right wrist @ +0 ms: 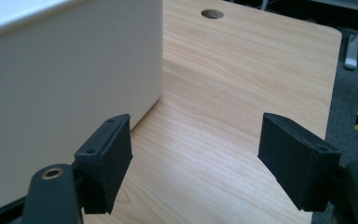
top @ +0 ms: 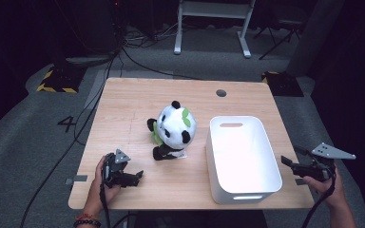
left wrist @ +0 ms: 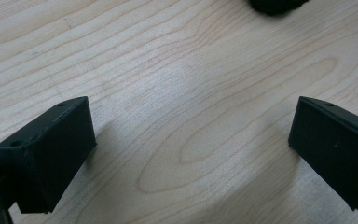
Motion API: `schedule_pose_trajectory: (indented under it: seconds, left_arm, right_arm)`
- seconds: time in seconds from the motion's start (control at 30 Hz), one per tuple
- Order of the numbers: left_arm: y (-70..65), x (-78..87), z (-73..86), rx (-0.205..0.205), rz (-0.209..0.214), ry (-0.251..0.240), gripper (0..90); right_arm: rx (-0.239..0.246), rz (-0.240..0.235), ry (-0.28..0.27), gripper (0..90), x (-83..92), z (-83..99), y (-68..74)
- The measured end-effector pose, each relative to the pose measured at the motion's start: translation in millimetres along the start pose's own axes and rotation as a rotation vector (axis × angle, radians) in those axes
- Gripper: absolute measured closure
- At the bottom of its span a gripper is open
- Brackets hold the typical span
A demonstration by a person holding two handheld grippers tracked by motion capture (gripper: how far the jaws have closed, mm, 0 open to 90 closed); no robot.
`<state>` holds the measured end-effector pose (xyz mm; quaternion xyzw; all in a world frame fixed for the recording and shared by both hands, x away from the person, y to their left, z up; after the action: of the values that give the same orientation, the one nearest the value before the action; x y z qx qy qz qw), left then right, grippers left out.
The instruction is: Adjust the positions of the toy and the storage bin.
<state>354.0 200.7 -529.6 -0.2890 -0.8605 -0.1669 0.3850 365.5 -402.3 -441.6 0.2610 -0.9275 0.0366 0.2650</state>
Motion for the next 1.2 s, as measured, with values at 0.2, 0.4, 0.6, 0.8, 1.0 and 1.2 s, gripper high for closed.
schedule_pose_trajectory:
  seconds: [0.2, 0.4, 0.6, 0.8, 1.0, 1.2]
  left_arm:
    - [0.1, -0.1, 0.0, -0.002, -0.002, 0.000, 0.4]
    - [0.1, 0.0, 0.0, -0.001, -0.004, -0.001, 0.4]
    - [0.1, 0.0, 0.0, -0.002, 0.000, 0.000, 0.4]
    - [0.1, 0.0, 0.0, -0.001, 0.000, 0.000, 0.4]
    - [0.1, 0.1, 0.0, -0.004, -0.003, 0.000, 0.4]
    - [0.0, 0.0, 0.0, -0.004, -0.003, -0.003, 0.4]
  right_arm:
    - [0.011, -0.012, -0.034, 26.3, 4.3, -12.4, 5.5]
    - [0.040, 0.014, -0.036, 26.8, 5.4, -23.9, 9.8]
    - [0.067, 0.007, -0.045, 33.3, 4.2, -38.1, 13.5]
    - [0.076, -0.009, -0.052, 38.7, -5.1, -49.6, 15.1]
    - [0.068, -0.005, -0.041, 43.5, -20.4, -60.9, 14.0]
    - [0.066, -0.041, -0.023, 56.2, -34.2, -68.8, 17.1]
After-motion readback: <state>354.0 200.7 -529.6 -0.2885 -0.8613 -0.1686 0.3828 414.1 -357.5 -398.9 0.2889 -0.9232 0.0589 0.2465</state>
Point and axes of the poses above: each handheld gripper's, and its own axes: x roughly backward along the jaws, z roughly out of its underside, y roughly to its left, the point moved 3 cm from there along -x, roughly forward along the jaws, and after that the axes turned 8 degrees about -x, right-handed, at the moved point
